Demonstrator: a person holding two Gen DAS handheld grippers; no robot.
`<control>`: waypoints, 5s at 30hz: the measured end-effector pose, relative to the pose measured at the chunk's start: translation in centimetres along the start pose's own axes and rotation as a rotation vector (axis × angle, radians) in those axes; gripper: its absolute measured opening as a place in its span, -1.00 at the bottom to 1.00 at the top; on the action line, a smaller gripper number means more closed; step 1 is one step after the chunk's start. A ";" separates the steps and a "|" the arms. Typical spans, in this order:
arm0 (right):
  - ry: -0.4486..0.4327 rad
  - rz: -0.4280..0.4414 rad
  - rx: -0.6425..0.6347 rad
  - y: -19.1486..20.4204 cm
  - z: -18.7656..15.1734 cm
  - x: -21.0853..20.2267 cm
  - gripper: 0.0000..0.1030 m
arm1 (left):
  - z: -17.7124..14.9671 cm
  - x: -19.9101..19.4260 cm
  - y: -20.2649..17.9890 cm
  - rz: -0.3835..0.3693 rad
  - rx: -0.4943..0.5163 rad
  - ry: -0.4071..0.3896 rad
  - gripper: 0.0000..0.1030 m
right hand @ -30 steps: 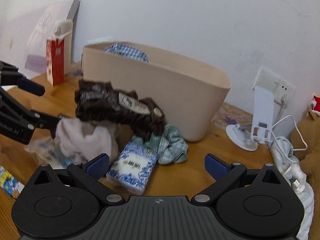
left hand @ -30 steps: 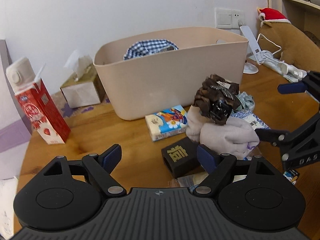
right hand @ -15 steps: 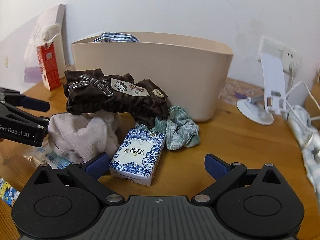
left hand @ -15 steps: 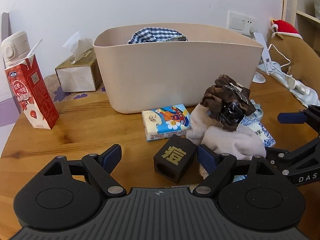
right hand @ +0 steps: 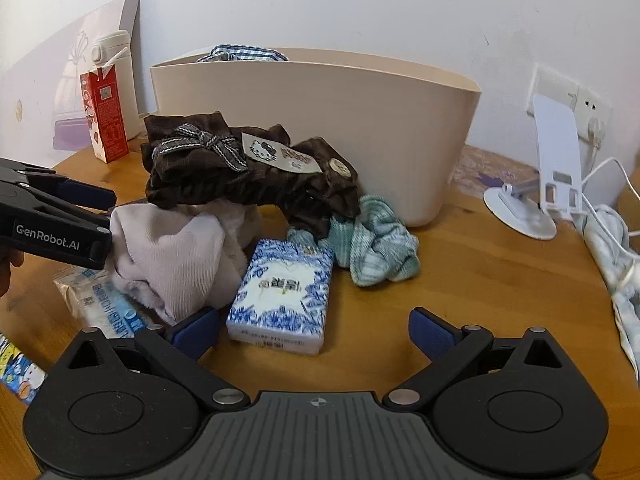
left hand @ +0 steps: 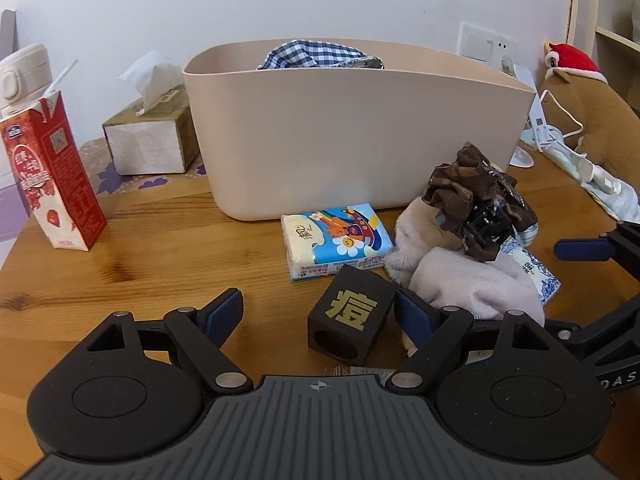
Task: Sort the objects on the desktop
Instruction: 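Close the left gripper on the black box while the right grips the blue-white tissue pack, then lift the black box and tissue pack into the beige bin and open both grippers, then move the left gripper to the cartoon tissue pack while the right reaches the brown Hello Kitty cloth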
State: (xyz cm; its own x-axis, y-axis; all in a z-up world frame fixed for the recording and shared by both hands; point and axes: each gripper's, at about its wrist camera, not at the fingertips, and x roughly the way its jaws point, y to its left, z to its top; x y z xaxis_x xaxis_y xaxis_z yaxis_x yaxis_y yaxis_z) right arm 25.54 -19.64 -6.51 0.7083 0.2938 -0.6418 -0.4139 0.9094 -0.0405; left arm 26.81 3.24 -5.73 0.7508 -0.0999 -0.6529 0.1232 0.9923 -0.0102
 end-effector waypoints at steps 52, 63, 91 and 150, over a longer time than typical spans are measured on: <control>-0.212 -0.050 0.133 -5.9 3.7 -10.5 -0.17 | 2.8 -9.6 2.6 0.040 -0.003 -0.181 -0.38; -0.309 -0.087 0.131 -7.0 8.0 -12.7 -0.17 | 7.8 -11.7 2.8 0.066 0.003 -0.280 -0.38; -0.228 -0.108 0.090 -6.1 17.2 -1.5 -0.17 | 17.4 0.2 0.1 0.135 0.013 -0.197 -0.38; -0.056 -0.133 -0.007 -4.2 6.2 -1.8 1.00 | 5.9 -2.5 1.5 0.118 0.105 -0.045 0.68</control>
State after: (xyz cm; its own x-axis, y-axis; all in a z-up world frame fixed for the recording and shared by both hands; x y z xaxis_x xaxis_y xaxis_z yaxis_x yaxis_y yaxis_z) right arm 29.55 -22.16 -0.42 0.7881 0.1873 -0.5864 -0.3185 0.9392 -0.1281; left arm 28.90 4.56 0.34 0.7923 0.0117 -0.6101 0.0976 0.9845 0.1456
